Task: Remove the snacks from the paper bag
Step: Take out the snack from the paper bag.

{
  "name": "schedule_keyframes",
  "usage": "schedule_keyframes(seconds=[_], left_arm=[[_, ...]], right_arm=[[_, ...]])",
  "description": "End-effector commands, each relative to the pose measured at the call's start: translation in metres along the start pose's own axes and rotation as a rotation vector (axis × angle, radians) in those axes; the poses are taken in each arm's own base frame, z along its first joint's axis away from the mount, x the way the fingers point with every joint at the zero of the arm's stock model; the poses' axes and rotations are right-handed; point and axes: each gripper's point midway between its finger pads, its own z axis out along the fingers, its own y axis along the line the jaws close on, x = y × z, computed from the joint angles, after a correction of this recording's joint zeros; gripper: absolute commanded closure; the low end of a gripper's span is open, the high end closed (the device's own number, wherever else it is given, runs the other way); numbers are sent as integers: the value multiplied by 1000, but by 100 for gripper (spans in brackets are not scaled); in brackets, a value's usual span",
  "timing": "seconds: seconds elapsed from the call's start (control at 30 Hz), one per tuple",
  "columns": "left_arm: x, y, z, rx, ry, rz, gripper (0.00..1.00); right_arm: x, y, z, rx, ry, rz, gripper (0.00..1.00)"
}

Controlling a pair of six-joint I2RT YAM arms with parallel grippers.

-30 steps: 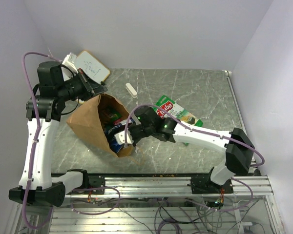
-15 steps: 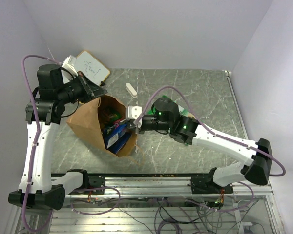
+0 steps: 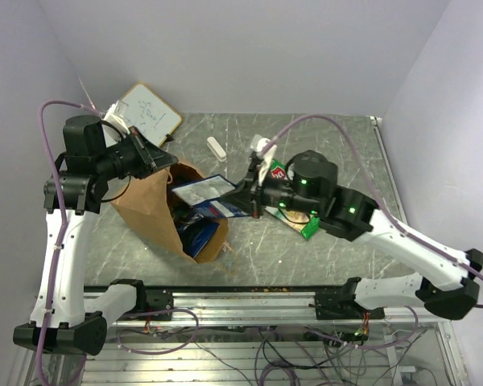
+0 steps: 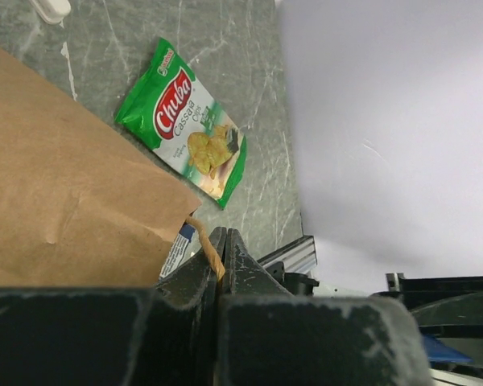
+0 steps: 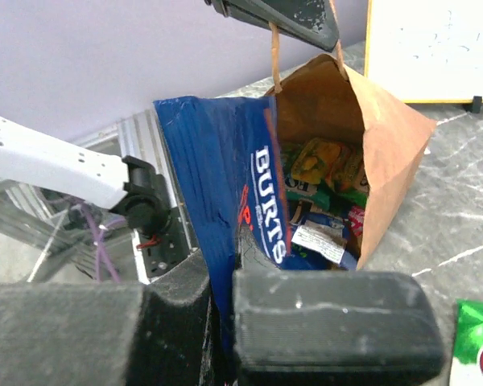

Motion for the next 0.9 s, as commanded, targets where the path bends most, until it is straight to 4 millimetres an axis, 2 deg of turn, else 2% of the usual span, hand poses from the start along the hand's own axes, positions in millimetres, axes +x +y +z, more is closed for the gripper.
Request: schedule_keyframes(seconds=[0.0,0.1,0.27,0.37,0.5,0.6,0.77,0.87], left_arm=[[1,-9,-6,33,-5,13,93],[-1,-8,-13,-7,-3,45,93],[-1,-6,-23,-65,-5,68,93],[2,-1,-25,-79,-31,50,93],[0,1,-25,-78,-78,13,93],[-4,3,-29,-98,-110,28,93],[-1,6,-26,-99,-83,50,93],[-1,7,-20,-87,-57,74,93]], right_arm=[[-22,4,-34,57,-83,123,100],[-49,-2,-46,101,-163,87,100],[-99,-3,-49,114,-270,-19,100],[-114,-11,-52,159,-283,-93,100],[-129,-38,-65,323,-343,-176,100],[-141,-52,-72,405,-354,-231,100],[-137,-88,-77,611,-289,-227,100],[-107,-119,-80,765,-217,-179,100]])
